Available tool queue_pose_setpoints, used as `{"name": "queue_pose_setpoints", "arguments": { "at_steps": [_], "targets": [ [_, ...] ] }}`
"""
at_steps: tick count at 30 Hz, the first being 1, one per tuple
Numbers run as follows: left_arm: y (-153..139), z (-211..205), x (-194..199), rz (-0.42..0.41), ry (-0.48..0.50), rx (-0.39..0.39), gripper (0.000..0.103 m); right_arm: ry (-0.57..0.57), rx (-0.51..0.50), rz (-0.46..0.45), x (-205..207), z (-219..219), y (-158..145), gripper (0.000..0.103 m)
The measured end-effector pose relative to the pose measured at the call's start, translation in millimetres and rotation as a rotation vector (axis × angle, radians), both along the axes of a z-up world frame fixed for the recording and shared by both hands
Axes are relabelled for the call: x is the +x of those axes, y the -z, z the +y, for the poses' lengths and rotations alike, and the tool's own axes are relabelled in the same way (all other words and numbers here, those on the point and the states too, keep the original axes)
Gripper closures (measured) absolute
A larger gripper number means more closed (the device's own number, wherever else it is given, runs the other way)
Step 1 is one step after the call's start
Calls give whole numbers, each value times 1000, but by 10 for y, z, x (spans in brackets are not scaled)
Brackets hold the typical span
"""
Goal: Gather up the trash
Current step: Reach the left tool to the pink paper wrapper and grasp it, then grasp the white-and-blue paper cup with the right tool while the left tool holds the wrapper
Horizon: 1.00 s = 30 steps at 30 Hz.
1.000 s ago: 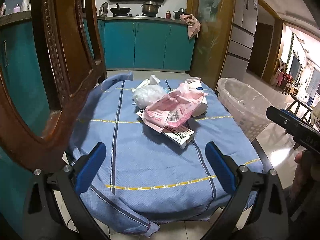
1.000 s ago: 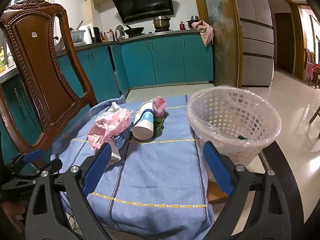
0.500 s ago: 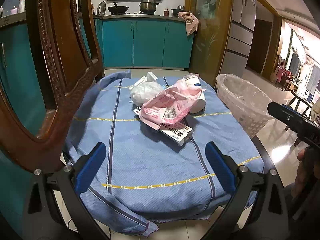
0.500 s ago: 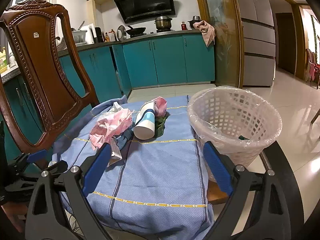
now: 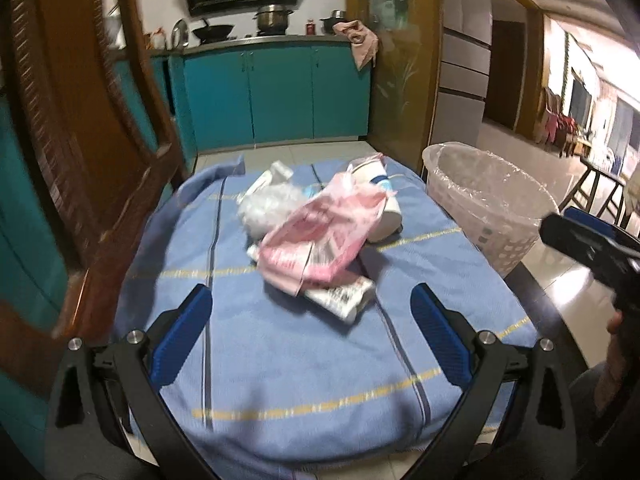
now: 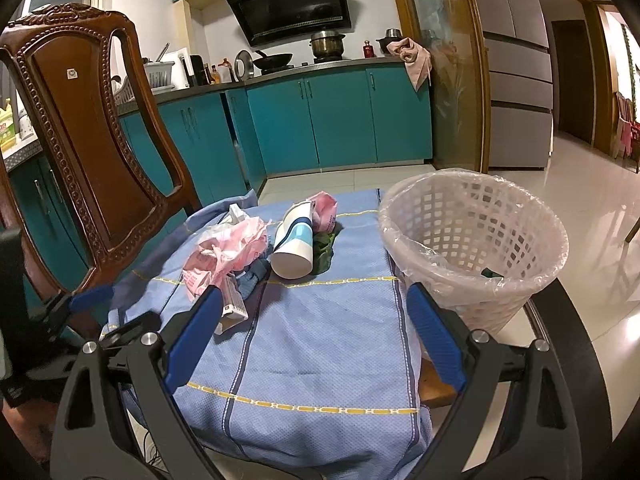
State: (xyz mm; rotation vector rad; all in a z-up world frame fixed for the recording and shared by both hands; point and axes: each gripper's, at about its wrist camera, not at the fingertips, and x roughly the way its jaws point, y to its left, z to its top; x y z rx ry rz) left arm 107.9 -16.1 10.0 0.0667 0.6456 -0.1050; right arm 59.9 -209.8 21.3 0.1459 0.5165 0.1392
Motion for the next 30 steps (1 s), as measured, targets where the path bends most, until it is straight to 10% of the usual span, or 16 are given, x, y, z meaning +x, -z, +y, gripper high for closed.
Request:
{"name": "queue_pose_setpoints", "arguments": {
  "at_steps": [11,15,21,30],
  "targets": [
    [190,-502,700,-11,83,203,5,3,2,24,72,-37,45,12],
    [315,-558,932,33,75,238,36,2,-8,34,112,-23,70,12],
    [75,-297,801,19,44,106,72,-12,-18,43,308,2,63,12],
    [-452,316,-47,-216,-90,-107,77,-60,59,163,1217,155,220,12]
  ]
}}
